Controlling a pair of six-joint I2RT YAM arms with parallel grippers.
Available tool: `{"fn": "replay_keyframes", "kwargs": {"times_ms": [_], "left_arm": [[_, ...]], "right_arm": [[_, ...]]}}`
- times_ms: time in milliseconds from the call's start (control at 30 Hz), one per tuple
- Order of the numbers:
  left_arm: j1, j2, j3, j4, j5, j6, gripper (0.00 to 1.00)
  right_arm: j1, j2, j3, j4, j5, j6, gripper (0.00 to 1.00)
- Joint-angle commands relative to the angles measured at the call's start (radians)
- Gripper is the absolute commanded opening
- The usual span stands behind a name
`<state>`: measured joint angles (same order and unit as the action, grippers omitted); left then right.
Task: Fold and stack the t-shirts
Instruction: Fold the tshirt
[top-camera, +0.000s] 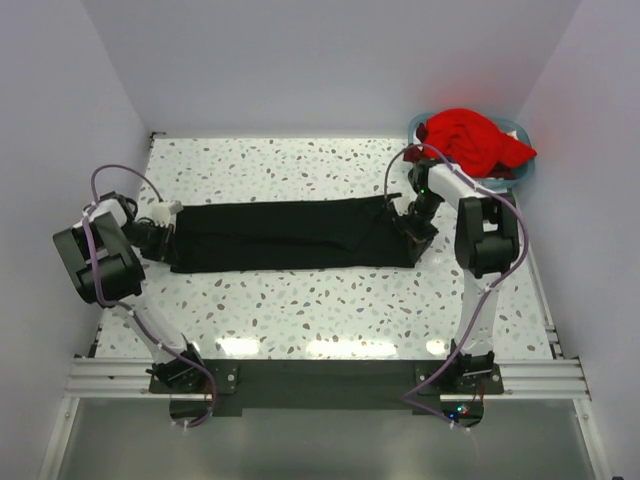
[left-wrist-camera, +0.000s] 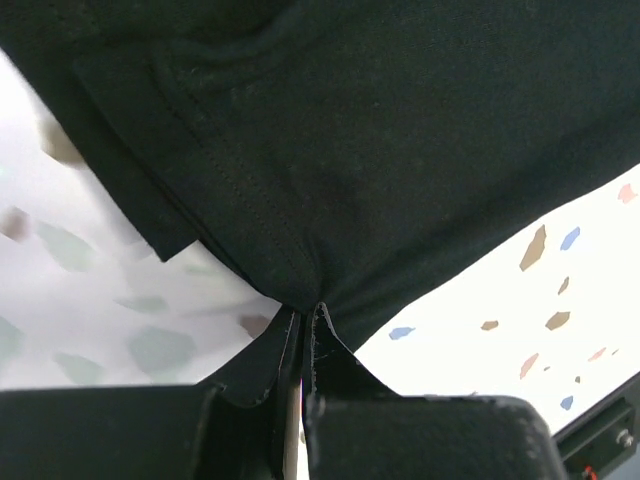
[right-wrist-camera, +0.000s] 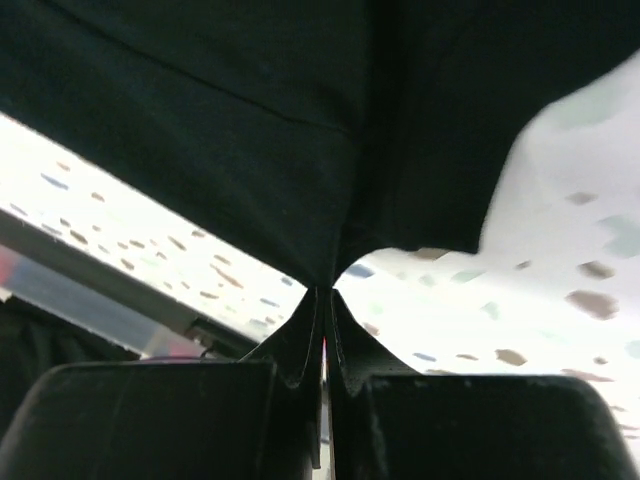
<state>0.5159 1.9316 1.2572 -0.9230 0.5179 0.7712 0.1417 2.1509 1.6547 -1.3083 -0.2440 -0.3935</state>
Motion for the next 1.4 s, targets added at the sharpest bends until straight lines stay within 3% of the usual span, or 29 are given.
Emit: {"fn": "replay_keyframes", "kwargs": {"times_ms": [0, 33, 67, 100, 167, 200, 267, 367, 467, 567, 600, 767, 867, 1067, 1367], "left_arm": [[0.006, -0.039, -0.071, -0.013, -0.09, 0.065, 0.0], [0.006, -0.042, -0.076, -0.014, -0.081, 0.065, 0.0], [0.009, -0.046, -0.074, -0.016, -0.072, 0.062, 0.04], [0.015, -0.058, -0.07, -0.017, -0.053, 0.069, 0.17], [0.032, -0.089, -0.03, -0.04, 0.031, 0.079, 0.29], [0.036, -0.1, -0.007, -0.056, 0.066, 0.108, 0.36], [0.036, -0.123, 0.069, -0.086, 0.181, 0.129, 0.4], [0.015, -0.175, 0.132, -0.054, 0.332, 0.163, 0.45], [-0.117, -0.267, 0.101, 0.09, 0.367, 0.162, 0.47], [-0.336, -0.327, 0.006, 0.362, 0.312, 0.065, 0.5], [-0.459, -0.353, -0.016, 0.427, 0.291, 0.044, 0.51], [-0.848, -0.315, -0.076, 0.667, 0.179, 0.167, 0.52], [-0.982, -0.257, -0.088, 0.786, 0.169, 0.236, 0.5], [-1.14, -0.146, -0.084, 0.906, 0.131, 0.394, 0.44], [-1.212, -0.068, -0.071, 0.82, 0.154, 0.56, 0.34]], "right_arm": [[0.036, -0.109, -0.068, -0.025, 0.011, -0.008, 0.0], [0.038, -0.121, -0.075, -0.022, 0.003, 0.001, 0.0], [0.038, -0.121, -0.066, -0.031, -0.008, -0.001, 0.13], [0.033, -0.121, -0.053, -0.037, -0.012, -0.004, 0.22], [0.027, -0.135, 0.003, -0.054, -0.021, -0.005, 0.38], [0.016, -0.14, 0.029, -0.065, -0.035, -0.017, 0.43], [0.015, -0.16, 0.104, -0.069, -0.058, -0.041, 0.47], [0.015, -0.148, 0.192, -0.043, -0.083, -0.054, 0.46], [0.015, -0.103, 0.276, -0.029, -0.097, -0.038, 0.4], [0.015, -0.056, 0.297, -0.022, -0.136, -0.021, 0.29], [0.015, -0.043, 0.29, -0.013, -0.162, -0.018, 0.27], [0.015, -0.043, 0.185, 0.024, -0.241, 0.027, 0.23], [0.015, -0.033, 0.123, 0.055, -0.239, 0.053, 0.22], [0.012, -0.014, 0.022, 0.141, -0.175, 0.111, 0.19], [0.012, 0.004, -0.01, 0.172, -0.15, 0.168, 0.18]]}}
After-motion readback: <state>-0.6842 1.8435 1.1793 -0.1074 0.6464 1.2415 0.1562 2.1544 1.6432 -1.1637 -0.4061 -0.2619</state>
